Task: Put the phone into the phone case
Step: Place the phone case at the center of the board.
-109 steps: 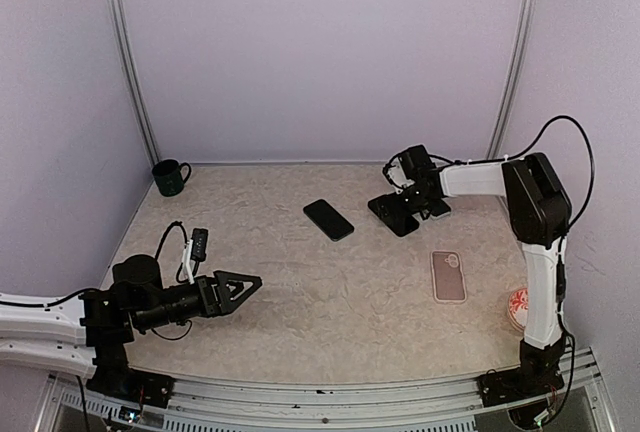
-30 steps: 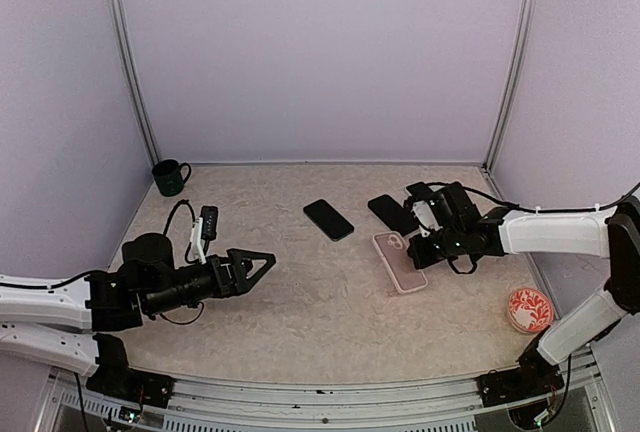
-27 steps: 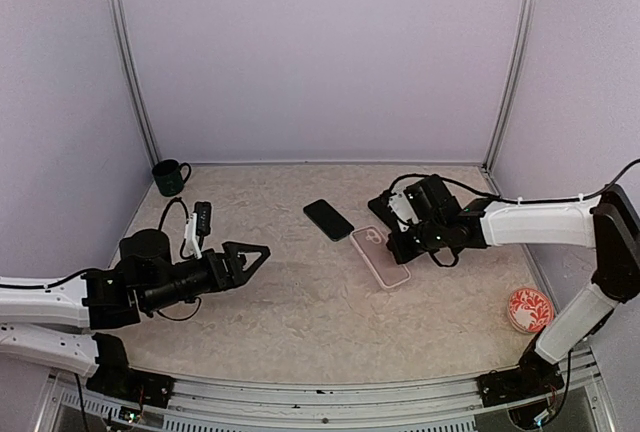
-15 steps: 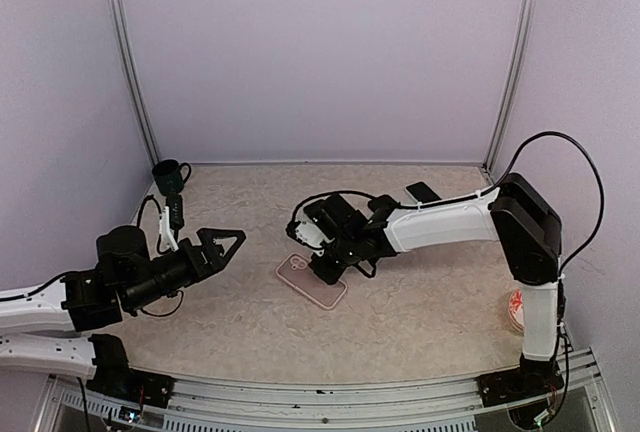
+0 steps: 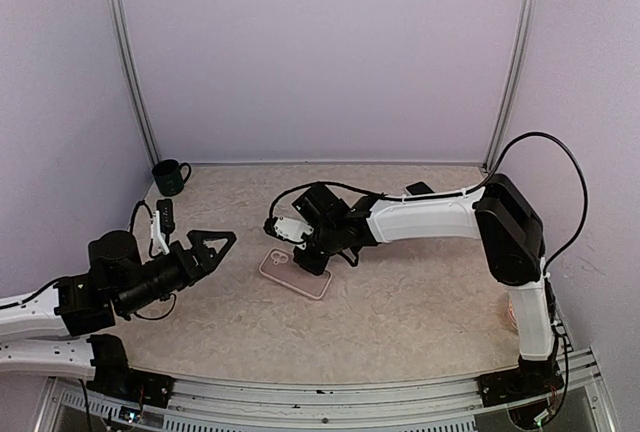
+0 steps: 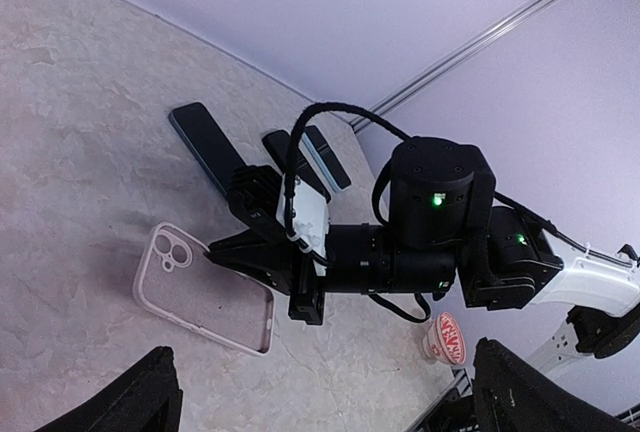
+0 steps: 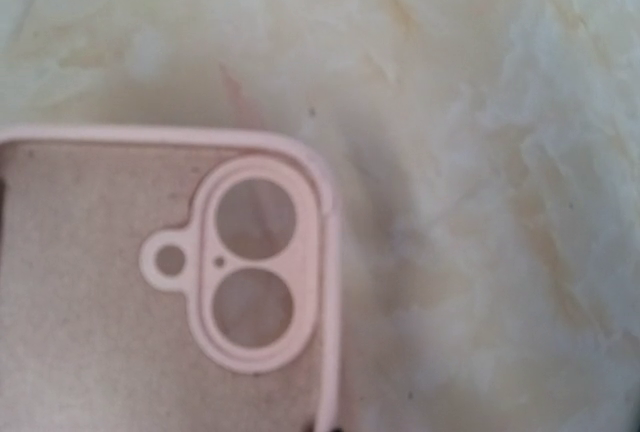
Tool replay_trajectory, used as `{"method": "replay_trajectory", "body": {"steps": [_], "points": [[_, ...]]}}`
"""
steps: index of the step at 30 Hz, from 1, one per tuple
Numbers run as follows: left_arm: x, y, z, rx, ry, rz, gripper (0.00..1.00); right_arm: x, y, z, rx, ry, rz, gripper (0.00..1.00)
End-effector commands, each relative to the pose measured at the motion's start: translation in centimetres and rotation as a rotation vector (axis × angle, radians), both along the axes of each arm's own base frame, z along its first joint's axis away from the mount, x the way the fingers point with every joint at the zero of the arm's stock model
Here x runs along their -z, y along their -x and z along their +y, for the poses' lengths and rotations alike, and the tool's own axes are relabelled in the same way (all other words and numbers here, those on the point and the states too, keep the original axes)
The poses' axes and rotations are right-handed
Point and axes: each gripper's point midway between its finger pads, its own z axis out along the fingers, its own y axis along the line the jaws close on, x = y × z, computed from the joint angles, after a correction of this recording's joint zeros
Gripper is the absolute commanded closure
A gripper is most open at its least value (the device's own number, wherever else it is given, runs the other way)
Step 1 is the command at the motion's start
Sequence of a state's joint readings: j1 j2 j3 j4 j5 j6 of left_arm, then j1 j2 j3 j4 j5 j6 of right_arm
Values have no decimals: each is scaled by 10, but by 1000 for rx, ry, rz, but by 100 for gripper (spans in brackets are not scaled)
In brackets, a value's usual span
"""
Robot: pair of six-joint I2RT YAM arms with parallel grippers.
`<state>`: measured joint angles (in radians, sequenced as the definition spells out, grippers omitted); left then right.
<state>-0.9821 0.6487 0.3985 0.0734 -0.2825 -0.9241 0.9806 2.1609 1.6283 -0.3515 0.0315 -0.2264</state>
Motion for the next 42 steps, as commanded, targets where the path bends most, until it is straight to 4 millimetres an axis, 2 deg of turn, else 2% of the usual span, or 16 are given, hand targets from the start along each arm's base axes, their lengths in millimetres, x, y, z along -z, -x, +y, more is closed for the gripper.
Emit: {"method": "replay_trajectory", "body": {"steps": [1,9,18,23,26,29,32,36,42], "points": [[2,-4,1,-16,-3,6,1,17,6,7,-57,35,22,100],[3,-3,-2,-9,4,13,1,30,7,9,-57,43,30,98],[6,-2,2,-16,15,18,1,31,8,9,-55,40,31,78],[8,-2,2,-14,17,21,1,15,5,10,-45,10,13,58],[6,-2,2,-14,20,18,1,-2,0,8,-24,-31,-6,35],[7,-1,3,-16,19,19,1,-18,-12,0,20,-79,-14,16],[9,-1,4,-15,21,22,1,-30,-30,-12,92,-121,-6,2],[10,1,5,-14,25,25,1,-39,-57,-34,196,-164,-2,0],[11,2,5,-11,32,29,1,-40,-94,-69,349,-183,-12,1]]}}
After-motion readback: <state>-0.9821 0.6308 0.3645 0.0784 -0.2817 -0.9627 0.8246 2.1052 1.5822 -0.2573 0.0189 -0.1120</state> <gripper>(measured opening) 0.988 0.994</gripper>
